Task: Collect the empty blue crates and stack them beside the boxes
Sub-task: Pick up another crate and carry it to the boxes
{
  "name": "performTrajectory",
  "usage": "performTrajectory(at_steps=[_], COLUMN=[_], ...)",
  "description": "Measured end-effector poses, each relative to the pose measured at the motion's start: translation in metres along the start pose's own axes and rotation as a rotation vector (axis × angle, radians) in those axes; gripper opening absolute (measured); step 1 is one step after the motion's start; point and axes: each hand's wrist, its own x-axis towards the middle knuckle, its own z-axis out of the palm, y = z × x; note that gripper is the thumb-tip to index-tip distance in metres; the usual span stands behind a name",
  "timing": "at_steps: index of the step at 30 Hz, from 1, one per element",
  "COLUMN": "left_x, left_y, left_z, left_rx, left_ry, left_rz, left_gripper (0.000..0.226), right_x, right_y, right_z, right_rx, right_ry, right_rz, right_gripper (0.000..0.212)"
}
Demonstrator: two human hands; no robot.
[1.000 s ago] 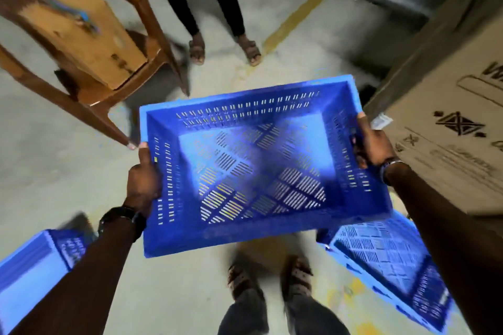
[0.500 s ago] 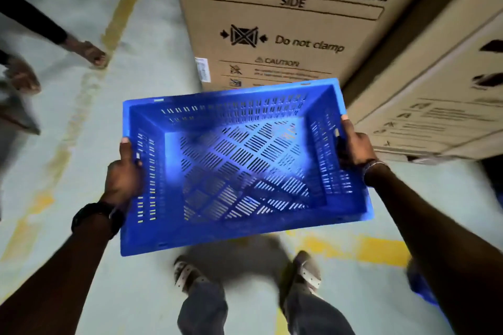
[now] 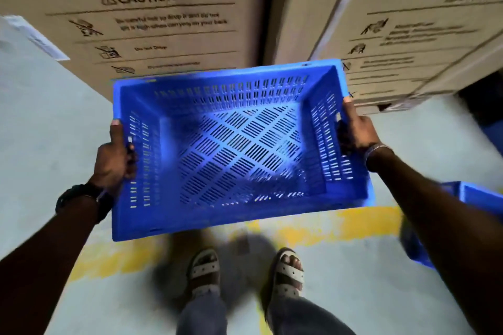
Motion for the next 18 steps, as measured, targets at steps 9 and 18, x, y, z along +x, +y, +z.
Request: performTrajectory(at_steps=[9,18], left_x=[0.076,0.086], left_y=[-0.060,-0.069], left_z=[0.083,0.094], left_rx=[0.067,0.043], left_ry=[-0.048,-0.055], left_rz=[0.000,-0.027], left_gripper=[0.064,0.067], right_x=[0.095,0.112], right_y=[0.082,0.077], right_z=[0.023,0.019], right_rx=[-0.031,-0.035], right_ry=[0.020,-0.035], right_rz=[0.054,0.064], right_gripper=[0.066,0.066])
